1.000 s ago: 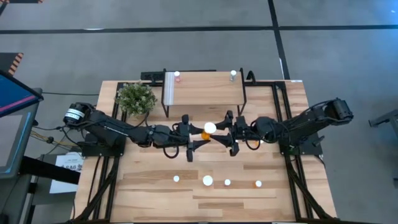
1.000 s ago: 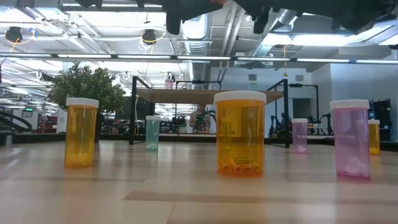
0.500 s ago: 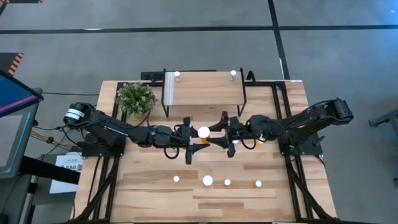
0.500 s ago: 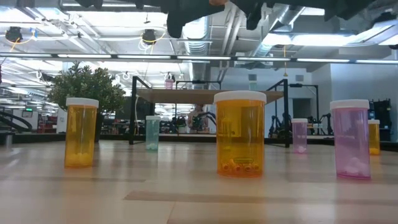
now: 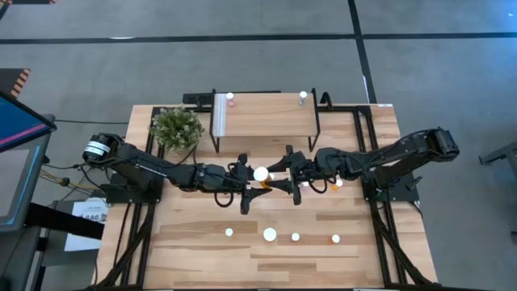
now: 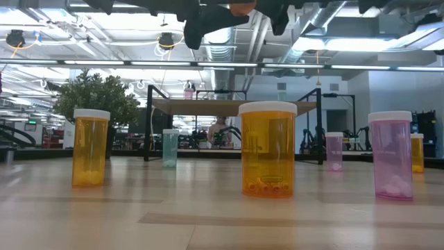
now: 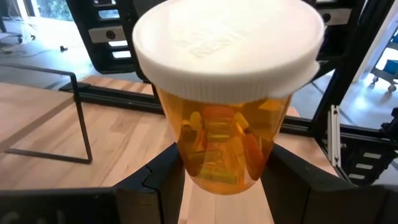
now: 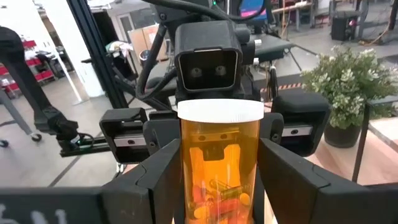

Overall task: Pick and place medicine bottles onto shelf by color
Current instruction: Put the top big orange pill bottle on the shelf

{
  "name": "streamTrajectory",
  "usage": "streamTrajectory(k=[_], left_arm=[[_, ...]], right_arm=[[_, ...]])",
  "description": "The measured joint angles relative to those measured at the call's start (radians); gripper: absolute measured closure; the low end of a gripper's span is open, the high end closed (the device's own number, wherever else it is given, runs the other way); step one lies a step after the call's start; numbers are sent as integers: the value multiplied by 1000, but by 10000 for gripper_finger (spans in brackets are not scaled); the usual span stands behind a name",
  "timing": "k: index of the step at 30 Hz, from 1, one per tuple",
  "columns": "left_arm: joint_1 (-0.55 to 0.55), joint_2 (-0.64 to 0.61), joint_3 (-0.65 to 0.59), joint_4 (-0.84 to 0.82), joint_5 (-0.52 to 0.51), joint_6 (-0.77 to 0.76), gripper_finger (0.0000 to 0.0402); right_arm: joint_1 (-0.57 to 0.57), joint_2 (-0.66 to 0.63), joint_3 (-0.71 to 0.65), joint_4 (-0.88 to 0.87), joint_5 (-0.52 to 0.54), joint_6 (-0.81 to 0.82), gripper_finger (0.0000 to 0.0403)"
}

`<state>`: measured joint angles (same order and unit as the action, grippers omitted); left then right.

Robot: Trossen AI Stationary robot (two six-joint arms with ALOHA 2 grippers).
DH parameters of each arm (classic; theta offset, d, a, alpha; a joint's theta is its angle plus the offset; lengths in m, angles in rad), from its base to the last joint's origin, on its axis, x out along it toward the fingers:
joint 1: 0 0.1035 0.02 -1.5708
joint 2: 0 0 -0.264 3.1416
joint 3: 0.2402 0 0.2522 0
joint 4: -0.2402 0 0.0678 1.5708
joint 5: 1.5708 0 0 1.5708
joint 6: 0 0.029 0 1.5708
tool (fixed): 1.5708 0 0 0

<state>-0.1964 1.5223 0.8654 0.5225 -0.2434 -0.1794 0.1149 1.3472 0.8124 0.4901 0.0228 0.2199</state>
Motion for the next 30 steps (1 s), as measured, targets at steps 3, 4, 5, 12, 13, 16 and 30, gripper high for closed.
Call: streamTrajectory(k=[3, 4, 5, 12, 13, 16, 30], left_arm=[[-2, 0, 0, -11, -3, -2, 242], [-3, 0, 0, -12, -5, -2, 242], [-3, 0, 0, -12, -5, -3, 242], [-6, 0, 0, -20, -6, -9, 243], [-7, 0, 0, -26, -4, -10, 244], [-7, 0, 0, -38, 4, -9, 247], [-20, -1, 0, -68, 0, -1, 245]], right_arm=[[0, 0, 0, -11, -4, 8, 184], [0, 0, 0, -10, -4, 8, 189], [0, 0, 0, -9, -4, 8, 195], [0, -5, 0, -16, -49, 12, 233], [-1, -5, -1, -20, -68, 15, 233], [-1, -5, -2, -23, -91, 16, 219], [-18, -22, -3, -44, -109, 47, 95]])
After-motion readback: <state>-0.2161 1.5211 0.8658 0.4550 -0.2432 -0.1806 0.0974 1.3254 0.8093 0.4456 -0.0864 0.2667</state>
